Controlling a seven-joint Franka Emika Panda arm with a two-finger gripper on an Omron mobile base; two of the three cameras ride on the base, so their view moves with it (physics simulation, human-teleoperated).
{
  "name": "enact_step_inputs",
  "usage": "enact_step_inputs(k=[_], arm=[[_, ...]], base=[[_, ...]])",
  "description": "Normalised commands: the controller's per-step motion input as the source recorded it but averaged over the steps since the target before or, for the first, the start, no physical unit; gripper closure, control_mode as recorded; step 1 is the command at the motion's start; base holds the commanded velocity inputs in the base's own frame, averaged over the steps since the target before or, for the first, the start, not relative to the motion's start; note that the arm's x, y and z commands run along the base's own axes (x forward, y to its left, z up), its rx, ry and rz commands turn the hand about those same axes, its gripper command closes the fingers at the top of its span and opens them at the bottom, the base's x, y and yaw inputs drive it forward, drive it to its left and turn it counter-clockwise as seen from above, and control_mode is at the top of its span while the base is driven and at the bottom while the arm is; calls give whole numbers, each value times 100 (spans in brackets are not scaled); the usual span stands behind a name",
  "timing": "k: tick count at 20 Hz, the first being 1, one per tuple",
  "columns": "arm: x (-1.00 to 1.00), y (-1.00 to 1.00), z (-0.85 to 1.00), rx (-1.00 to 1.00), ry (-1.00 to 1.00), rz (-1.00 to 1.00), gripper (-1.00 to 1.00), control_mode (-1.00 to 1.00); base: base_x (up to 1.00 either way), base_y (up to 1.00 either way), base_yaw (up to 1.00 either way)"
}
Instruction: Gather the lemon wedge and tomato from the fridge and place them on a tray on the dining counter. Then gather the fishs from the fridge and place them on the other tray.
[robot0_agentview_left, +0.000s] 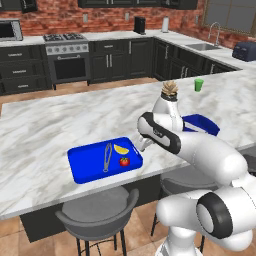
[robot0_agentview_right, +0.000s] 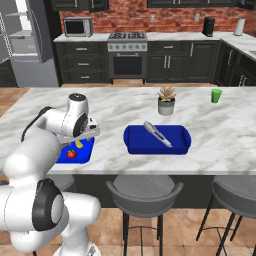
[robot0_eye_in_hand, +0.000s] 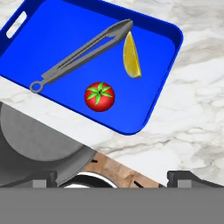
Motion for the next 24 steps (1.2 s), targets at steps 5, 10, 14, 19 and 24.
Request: enact_step_inputs(k=[5,10,14,19,24], arm=[[0,0,0,0,0,0,-100,100],[0,0,0,0,0,0,-100,100],[0,0,0,0,0,0,-100,100],[0,0,0,0,0,0,-100,100],[0,0,0,0,0,0,-100,100]], base=[[0,0,0],[-15,0,0],[-78,0,0],[-85,2,0],[-9,85,0]])
